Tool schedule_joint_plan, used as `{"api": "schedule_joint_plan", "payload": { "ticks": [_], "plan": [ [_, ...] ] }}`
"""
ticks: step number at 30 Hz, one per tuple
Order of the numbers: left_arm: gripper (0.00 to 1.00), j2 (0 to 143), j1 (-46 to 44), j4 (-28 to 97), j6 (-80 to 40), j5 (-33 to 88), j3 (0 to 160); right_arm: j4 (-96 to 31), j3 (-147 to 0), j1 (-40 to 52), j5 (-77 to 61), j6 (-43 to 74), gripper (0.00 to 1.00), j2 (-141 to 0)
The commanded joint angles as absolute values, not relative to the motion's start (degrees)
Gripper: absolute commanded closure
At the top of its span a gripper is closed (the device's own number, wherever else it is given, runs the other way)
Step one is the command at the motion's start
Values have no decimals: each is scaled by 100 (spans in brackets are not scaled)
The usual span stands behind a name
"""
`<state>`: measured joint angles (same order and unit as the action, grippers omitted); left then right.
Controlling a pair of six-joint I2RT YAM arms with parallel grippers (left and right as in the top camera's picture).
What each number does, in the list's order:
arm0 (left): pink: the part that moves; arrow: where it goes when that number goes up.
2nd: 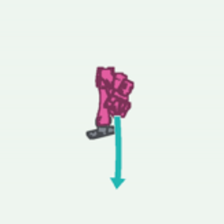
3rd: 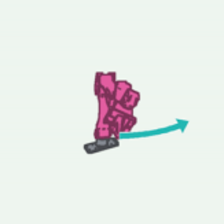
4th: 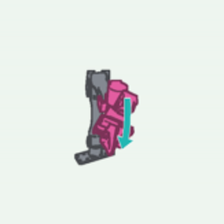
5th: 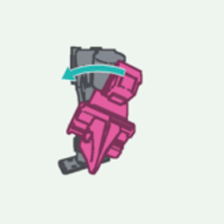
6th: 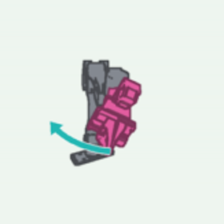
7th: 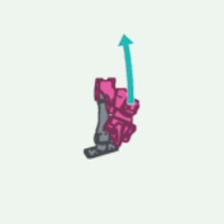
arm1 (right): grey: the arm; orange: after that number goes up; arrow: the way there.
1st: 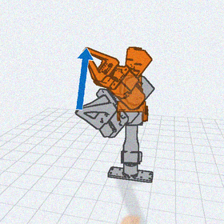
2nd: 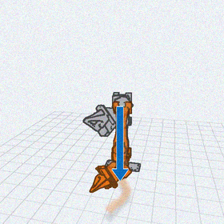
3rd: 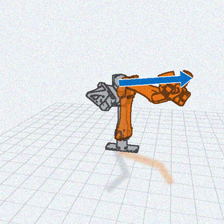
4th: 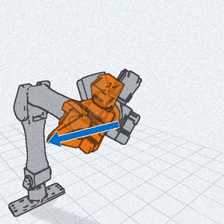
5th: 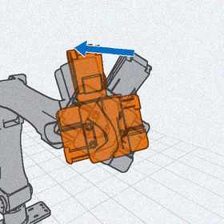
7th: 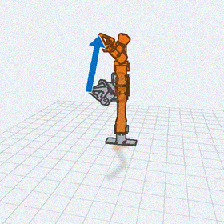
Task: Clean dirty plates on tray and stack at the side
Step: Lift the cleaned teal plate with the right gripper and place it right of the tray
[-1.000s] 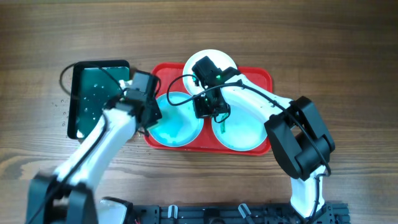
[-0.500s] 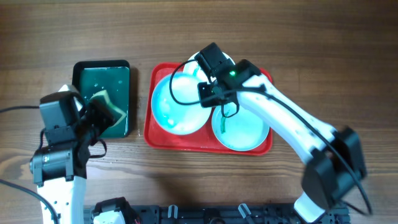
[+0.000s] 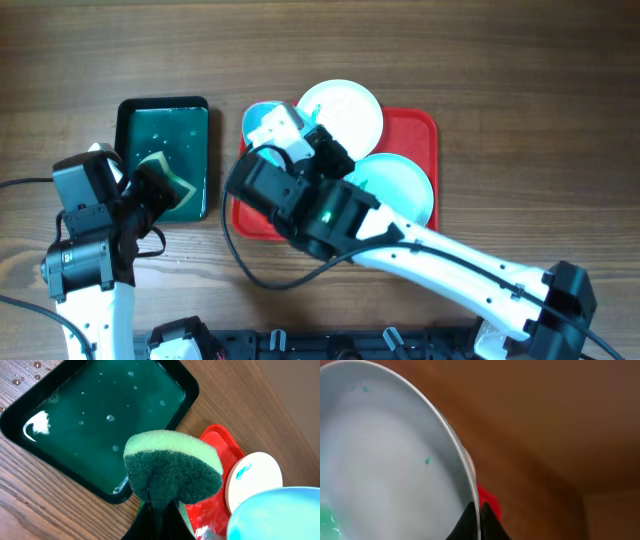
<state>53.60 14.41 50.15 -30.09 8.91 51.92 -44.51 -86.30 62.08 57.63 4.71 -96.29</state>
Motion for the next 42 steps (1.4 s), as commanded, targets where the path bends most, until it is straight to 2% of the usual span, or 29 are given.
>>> {"api": "schedule_joint_plan", "payload": {
  "ticks": [1, 6, 12, 15, 18, 22, 26, 28, 34, 38, 42],
  "plan": [
    [96, 5325, 1481, 5000, -2895, 961, 5177, -3972, -8731, 6416, 7067, -521, 95, -9524],
    [96, 5325, 1481, 5000, -2895, 961, 5177, -2762, -8731, 6807, 7876, -1824, 96, -9526],
    [96, 5325, 1481, 5000, -2895, 961, 5177, -2547, -8689, 6895, 7872, -1883, 96, -9526],
    [96, 5325, 1481, 5000, -2893, 961, 5177, -2604, -8593, 6866, 7837, -1483, 96, -9531],
    [96, 5325, 1481, 5004, -2895, 961, 5177, -3328, -8313, 6429, 6497, -158, 96, -9542],
    [96, 5325, 1481, 5024, -2895, 961, 5177, -4394, -8221, 5304, 3153, 2086, 96, -9537],
    [96, 5325, 1481, 5024, -2895, 961, 5177, -4440, -8226, 4353, 1186, 2421, 96, -9502],
    [96, 5325, 1481, 5024, -2895, 961, 5177, -4558, -8226, 3361, 51, 2399, 96, -9480],
    [96, 5325, 1481, 5024, -2895, 961, 5177, -5380, -8200, 364, -366, 1981, 96, -9520],
    [96, 5363, 1481, 5022, -2895, 961, 5177, -5476, -8191, -851, -368, 1929, 96, -9642],
    [96, 5522, 1479, 5019, -2895, 961, 5177, -5236, -7918, -1485, -268, 1949, 96, -9841]
  ]
}}
